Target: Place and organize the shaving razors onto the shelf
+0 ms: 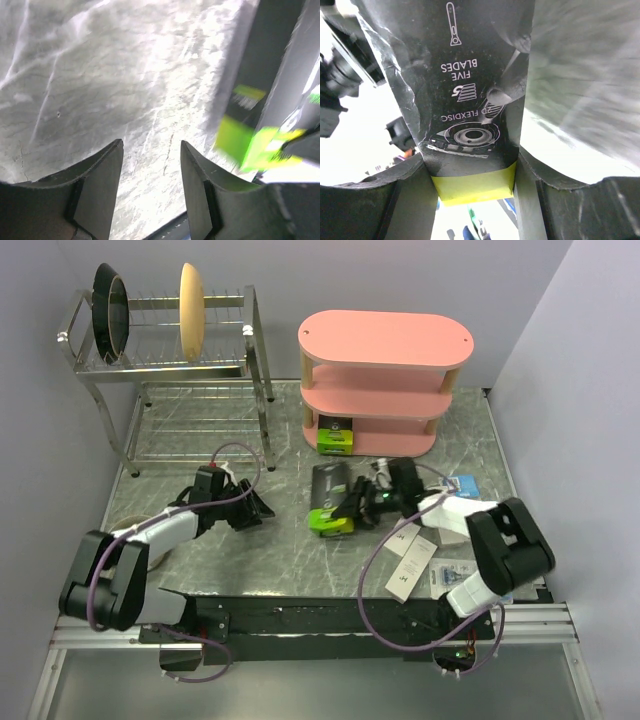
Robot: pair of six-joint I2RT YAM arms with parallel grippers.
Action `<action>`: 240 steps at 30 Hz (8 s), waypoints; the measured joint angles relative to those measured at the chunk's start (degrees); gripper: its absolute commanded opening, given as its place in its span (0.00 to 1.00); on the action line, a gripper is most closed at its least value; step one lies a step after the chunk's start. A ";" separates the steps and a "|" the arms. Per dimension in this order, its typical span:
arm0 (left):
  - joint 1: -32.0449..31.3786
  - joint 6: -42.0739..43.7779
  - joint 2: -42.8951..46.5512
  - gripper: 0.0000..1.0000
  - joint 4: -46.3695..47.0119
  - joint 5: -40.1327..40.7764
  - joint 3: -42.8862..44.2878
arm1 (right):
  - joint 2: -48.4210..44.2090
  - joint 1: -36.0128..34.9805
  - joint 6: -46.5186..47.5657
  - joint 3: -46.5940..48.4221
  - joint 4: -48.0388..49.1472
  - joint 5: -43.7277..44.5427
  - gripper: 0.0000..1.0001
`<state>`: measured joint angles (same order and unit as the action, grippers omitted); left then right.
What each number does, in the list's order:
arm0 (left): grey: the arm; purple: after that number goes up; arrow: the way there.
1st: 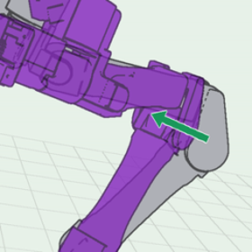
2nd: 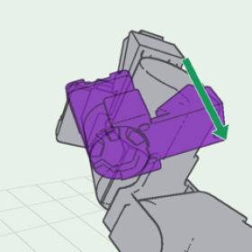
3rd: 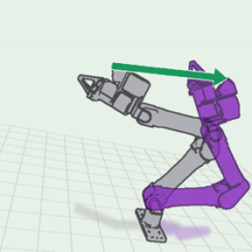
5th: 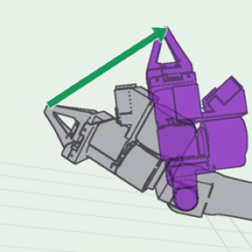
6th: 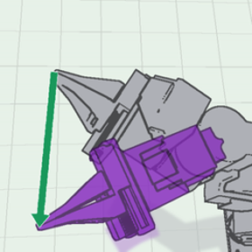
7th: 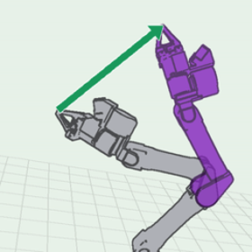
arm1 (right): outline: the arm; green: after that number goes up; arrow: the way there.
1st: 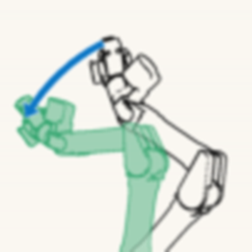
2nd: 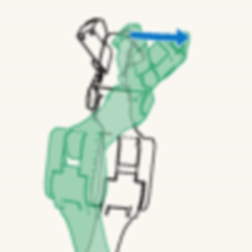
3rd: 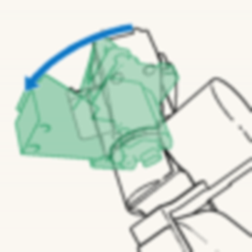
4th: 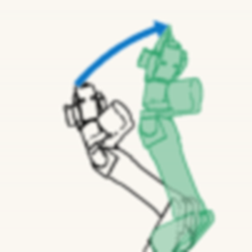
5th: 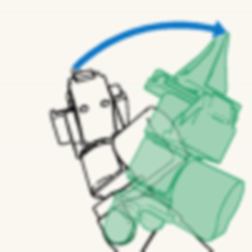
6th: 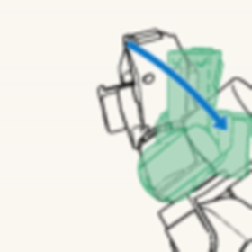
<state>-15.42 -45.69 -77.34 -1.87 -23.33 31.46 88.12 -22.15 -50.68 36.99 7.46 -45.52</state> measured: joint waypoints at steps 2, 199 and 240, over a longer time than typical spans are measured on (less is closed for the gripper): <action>-0.15 1.60 1.46 0.54 0.00 0.09 0.00 | -2.05 3.63 2.34 0.11 -2.67 -0.96 0.37; -23.39 20.04 -13.68 0.54 2.47 3.80 16.46 | 11.08 11.82 56.22 22.82 -7.19 48.59 0.04; -48.87 31.43 -39.30 0.92 -11.45 20.70 52.68 | -42.99 34.14 38.40 15.37 -47.39 34.60 0.86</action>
<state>-64.29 -14.26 -116.64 -13.32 -2.63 84.14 45.12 11.99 -12.27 52.36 -39.92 -10.92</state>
